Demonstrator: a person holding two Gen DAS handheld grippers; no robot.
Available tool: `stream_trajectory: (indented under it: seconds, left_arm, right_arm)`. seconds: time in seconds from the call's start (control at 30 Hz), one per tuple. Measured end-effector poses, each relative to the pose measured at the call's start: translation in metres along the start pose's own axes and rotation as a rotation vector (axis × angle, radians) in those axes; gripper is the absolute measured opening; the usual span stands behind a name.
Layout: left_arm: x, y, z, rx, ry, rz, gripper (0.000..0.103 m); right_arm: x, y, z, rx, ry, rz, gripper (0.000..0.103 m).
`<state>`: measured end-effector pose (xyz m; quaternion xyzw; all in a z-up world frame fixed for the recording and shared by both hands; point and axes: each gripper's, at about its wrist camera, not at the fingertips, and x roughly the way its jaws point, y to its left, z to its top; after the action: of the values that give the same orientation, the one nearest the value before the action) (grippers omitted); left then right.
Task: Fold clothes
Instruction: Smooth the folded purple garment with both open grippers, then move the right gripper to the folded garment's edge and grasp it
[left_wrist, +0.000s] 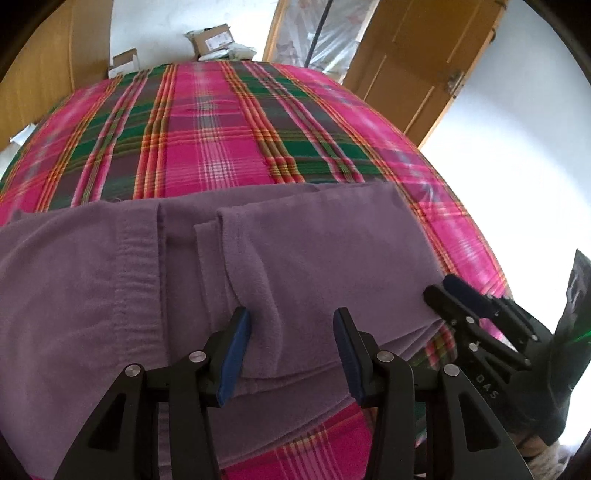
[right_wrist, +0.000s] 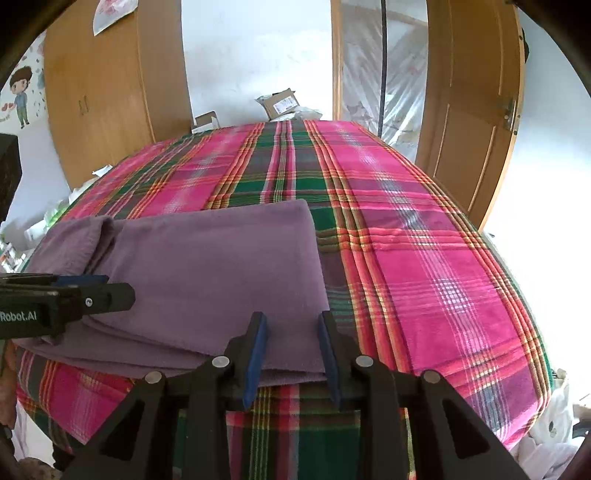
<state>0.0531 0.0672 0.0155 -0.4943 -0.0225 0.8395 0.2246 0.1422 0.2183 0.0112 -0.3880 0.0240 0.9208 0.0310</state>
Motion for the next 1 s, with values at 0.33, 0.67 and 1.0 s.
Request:
stream_trajectory:
  seconds: [0.33,0.67,1.0]
  left_arm:
    - [-0.016,0.005,-0.006,-0.032,-0.021,-0.006,0.048]
    - [-0.085,0.048,-0.018,-0.045,-0.185,0.106,0.048]
    - [-0.129,0.139,-0.038,-0.172,-0.236,0.279,0.049]
  right_arm:
    - [-0.029,0.034,0.007,-0.105,-0.064,0.016,0.036]
    - [-0.036,0.098,0.018,-0.21,-0.089,0.15,0.051]
    - [-0.035,0.167,0.017,-0.339,-0.08,0.319,0.054]
